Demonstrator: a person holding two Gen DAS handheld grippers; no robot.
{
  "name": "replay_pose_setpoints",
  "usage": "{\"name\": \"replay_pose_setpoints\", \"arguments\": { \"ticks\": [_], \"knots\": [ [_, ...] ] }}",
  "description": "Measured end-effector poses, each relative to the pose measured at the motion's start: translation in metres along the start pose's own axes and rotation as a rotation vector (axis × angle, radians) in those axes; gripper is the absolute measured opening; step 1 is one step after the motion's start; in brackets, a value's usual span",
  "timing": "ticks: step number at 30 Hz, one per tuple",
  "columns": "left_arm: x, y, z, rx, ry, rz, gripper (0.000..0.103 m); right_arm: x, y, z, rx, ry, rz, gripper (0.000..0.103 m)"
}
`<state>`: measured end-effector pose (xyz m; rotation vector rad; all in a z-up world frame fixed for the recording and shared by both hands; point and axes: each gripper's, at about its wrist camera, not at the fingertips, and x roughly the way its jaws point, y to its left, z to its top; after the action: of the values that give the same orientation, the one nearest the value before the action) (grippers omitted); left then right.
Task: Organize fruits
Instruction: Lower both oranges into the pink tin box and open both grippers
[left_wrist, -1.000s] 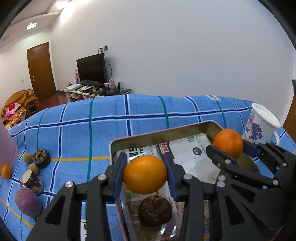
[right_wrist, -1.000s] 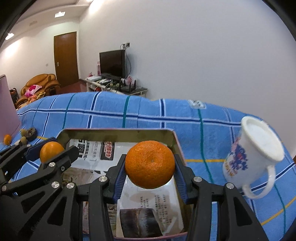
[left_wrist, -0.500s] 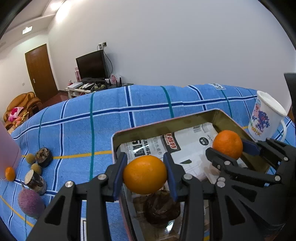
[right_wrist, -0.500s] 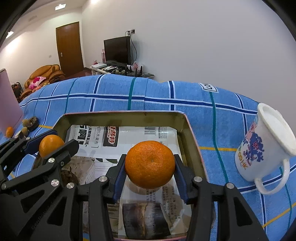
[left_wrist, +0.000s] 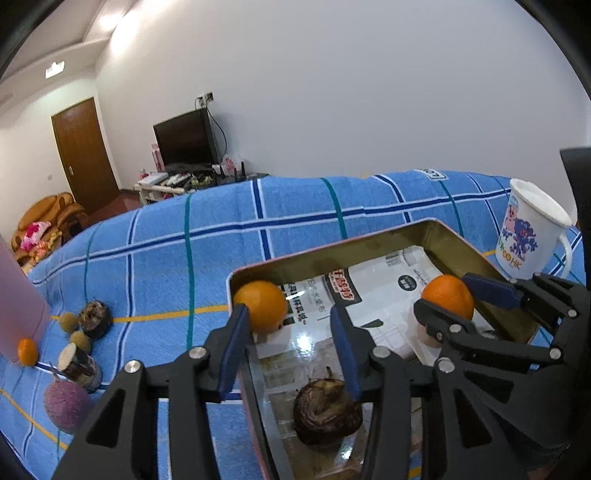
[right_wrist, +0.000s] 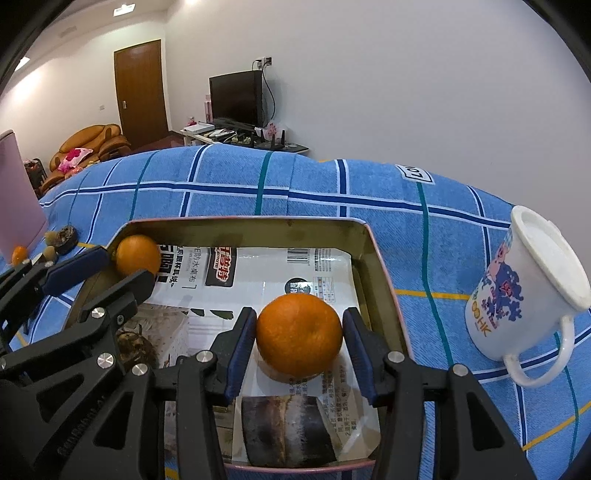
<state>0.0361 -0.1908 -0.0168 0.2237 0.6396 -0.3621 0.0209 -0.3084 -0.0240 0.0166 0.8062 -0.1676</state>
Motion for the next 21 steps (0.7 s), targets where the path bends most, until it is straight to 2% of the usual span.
{"name": "replay_pose_setpoints", "arguments": {
  "ticks": [1, 3, 4, 5, 8, 10, 11, 14, 18, 21],
  "knots": [
    [-0.002, -0.001, 0.000, 0.012, -0.010, 0.015, 0.051, 0.000, 0.000, -0.001, -0.001, 0.001, 0.004, 0.051],
    [-0.005, 0.000, 0.000, 0.011, -0.022, 0.054, 0.067, -0.001, -0.003, -0.001, 0.001, 0.001, 0.008, 0.051],
    [-0.007, 0.003, 0.001, 0.003, -0.033, 0.071, 0.071, -0.002, -0.005, -0.001, 0.007, 0.000, 0.013, 0.051],
    [-0.010, 0.005, 0.001, -0.010, -0.043, 0.072, 0.078, -0.004, -0.008, -0.002, 0.015, -0.002, 0.024, 0.051],
    [-0.016, 0.016, 0.004, -0.060, -0.055, 0.048, 0.088, -0.004, -0.013, 0.000, 0.047, -0.005, 0.082, 0.051],
    [-0.021, 0.024, 0.006, -0.086, -0.071, 0.042, 0.097, -0.005, -0.017, 0.001, 0.072, -0.008, 0.108, 0.055],
    [-0.024, 0.027, 0.006, -0.099, -0.081, 0.041, 0.101, -0.007, -0.021, 0.001, 0.092, -0.016, 0.123, 0.061],
    [-0.033, 0.046, 0.010, -0.182, -0.107, 0.015, 0.103, -0.014, -0.026, 0.002, 0.145, -0.050, 0.186, 0.074],
    [-0.036, 0.065, 0.013, -0.271, -0.116, 0.014, 0.103, -0.027, -0.029, 0.003, 0.194, -0.120, 0.224, 0.074],
    [-0.035, 0.074, 0.012, -0.276, -0.121, 0.056, 0.103, -0.041, -0.032, 0.001, 0.222, -0.198, 0.219, 0.074]
  ]
}}
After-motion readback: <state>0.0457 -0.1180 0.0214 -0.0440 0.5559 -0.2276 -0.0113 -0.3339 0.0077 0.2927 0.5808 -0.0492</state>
